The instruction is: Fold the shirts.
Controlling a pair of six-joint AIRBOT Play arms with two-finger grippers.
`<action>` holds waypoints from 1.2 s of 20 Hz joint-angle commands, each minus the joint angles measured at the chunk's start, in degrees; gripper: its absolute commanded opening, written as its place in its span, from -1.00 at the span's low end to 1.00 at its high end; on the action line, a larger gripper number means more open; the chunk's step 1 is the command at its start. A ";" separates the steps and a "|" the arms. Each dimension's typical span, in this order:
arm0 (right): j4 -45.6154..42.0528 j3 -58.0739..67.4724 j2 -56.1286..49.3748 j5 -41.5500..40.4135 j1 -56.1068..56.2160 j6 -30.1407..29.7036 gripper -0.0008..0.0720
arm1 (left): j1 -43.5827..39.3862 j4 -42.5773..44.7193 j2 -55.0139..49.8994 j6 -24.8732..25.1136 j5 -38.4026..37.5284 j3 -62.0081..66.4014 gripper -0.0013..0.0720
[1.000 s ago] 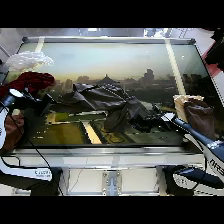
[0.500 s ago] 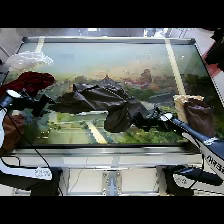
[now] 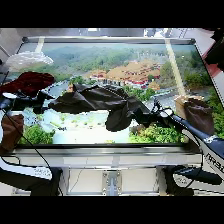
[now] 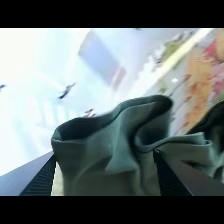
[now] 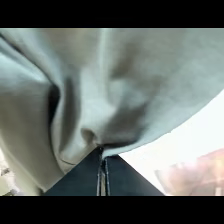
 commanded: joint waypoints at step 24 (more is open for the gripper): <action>-38.29 49.13 46.71 12.55 -8.85 -1.46 -0.93 | 29.53 -41.86 55.95 33.97 -7.54 7.69 -0.94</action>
